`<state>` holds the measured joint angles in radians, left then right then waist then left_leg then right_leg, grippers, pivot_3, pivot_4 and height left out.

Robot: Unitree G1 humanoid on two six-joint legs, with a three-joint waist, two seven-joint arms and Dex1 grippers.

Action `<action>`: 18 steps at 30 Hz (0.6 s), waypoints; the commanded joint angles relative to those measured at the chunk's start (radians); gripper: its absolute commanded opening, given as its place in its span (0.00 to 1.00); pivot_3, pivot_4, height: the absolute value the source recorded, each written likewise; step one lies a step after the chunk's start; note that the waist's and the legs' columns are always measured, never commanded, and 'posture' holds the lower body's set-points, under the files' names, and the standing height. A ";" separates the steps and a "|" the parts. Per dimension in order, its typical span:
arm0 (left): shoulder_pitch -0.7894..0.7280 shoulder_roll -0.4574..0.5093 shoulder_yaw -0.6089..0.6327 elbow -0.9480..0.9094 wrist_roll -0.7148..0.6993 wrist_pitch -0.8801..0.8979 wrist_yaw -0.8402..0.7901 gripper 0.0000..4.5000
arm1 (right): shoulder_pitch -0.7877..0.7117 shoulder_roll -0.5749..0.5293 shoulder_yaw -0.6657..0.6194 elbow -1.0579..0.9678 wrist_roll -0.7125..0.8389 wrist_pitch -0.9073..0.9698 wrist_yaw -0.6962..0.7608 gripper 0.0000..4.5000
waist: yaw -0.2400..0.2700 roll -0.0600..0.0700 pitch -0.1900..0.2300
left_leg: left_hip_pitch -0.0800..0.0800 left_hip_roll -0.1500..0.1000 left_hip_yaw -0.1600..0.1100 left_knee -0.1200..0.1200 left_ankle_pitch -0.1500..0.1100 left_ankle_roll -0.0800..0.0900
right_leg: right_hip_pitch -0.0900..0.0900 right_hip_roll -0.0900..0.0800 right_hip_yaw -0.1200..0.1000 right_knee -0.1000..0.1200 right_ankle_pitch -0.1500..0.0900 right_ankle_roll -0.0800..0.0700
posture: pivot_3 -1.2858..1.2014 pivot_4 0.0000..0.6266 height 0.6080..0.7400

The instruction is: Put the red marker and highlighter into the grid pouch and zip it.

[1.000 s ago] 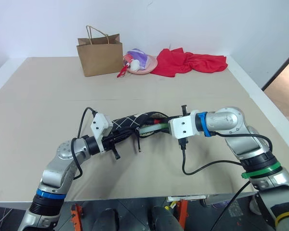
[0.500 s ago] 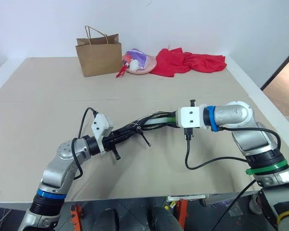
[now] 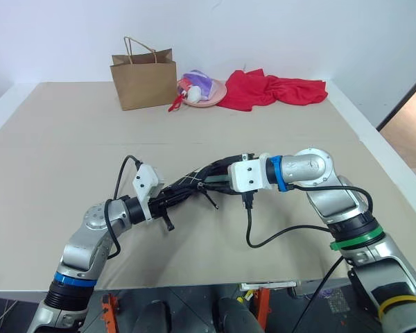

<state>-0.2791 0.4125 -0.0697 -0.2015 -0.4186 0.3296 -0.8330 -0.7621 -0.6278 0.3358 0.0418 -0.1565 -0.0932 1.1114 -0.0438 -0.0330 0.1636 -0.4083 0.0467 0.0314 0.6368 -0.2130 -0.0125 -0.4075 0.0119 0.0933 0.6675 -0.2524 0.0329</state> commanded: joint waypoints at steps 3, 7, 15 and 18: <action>0.000 -0.002 0.009 -0.042 -0.013 -0.013 0.004 0.00 | -0.036 -0.062 -0.088 0.014 0.041 0.007 -0.007 0.93 | 0.001 0.000 0.000 | 0.000 0.000 0.000 0.000 0.000 0.000 | 0.000 -0.001 0.000 0.000 0.000 0.000 | 0.52 0.24 1.00; 0.001 -0.006 0.009 -0.042 -0.015 -0.012 0.007 0.00 | -0.032 -0.115 -0.167 0.005 0.104 0.058 0.005 0.93 | 0.001 0.000 0.000 | 0.000 0.000 0.000 0.000 0.000 0.000 | 0.000 -0.001 0.001 0.000 0.000 0.000 | 0.52 0.24 1.00; 0.007 -0.018 0.016 -0.046 -0.029 0.000 0.018 0.00 | 0.088 -0.186 -0.367 -0.157 0.400 0.432 0.041 0.93 | 0.001 0.000 0.000 | -0.001 0.000 -0.002 0.000 0.000 0.000 | 0.000 0.000 -0.001 0.000 0.000 0.000 | 0.52 0.24 1.00; 0.008 -0.016 0.016 -0.047 -0.034 0.002 0.022 0.00 | 0.147 -0.173 -0.416 -0.242 0.495 0.566 0.002 0.93 | -0.001 0.000 0.000 | 0.000 0.000 -0.002 0.000 0.000 0.000 | 0.001 0.000 0.000 0.000 0.000 0.000 | 0.52 0.24 1.00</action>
<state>-0.2709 0.3986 -0.0684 -0.2081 -0.4350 0.3343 -0.8134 -0.6143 -0.8011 -0.0271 -0.1324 0.2758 0.4119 1.1341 -0.0448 -0.0331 0.1636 -0.4085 0.0466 0.0290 0.6367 -0.2131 -0.0124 -0.4071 0.0118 0.0934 0.6676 -0.2526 0.0329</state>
